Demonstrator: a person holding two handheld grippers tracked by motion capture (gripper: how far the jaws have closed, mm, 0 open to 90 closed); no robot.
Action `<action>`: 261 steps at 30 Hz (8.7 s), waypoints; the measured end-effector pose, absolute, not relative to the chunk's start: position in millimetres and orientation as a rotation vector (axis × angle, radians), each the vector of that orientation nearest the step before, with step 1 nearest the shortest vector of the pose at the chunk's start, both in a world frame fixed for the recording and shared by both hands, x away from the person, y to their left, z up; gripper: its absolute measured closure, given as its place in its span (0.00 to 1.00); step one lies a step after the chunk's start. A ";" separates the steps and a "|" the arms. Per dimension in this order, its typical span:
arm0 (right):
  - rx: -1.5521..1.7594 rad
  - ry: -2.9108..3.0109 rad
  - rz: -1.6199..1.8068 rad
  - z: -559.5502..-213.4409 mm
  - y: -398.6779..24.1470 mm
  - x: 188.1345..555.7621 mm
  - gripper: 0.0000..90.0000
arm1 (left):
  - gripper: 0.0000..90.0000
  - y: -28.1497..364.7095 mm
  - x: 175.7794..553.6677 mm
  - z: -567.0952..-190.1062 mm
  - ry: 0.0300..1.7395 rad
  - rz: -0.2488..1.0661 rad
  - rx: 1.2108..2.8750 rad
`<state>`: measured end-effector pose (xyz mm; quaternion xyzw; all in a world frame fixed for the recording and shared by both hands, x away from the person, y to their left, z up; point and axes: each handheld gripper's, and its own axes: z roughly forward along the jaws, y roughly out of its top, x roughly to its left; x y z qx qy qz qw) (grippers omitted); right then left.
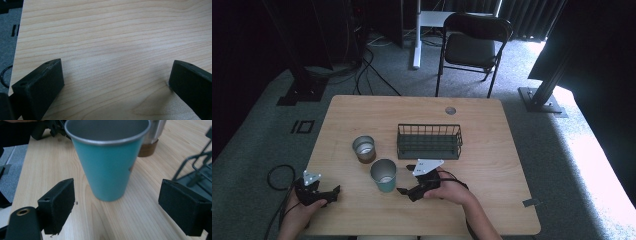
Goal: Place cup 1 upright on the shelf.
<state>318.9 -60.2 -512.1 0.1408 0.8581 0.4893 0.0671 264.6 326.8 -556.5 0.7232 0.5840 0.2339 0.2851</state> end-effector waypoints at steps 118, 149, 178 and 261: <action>0.564 2.249 1.744 -410.2 -43.2 340.3 0.15 | 0.00 326.8 264.7 -556.4 1.561 0.626 1.934; 1.015 1.861 1.481 -402.7 -101.2 379.0 0.15 | 0.00 326.8 264.7 -556.5 1.562 0.628 1.932; 1.249 1.736 1.272 -450.9 -135.7 409.8 0.15 | 0.00 326.8 264.6 -556.5 1.562 0.626 1.934; 1.147 1.873 1.334 -480.4 -189.5 369.0 0.12 | 0.00 326.8 264.6 -556.5 1.562 0.625 1.933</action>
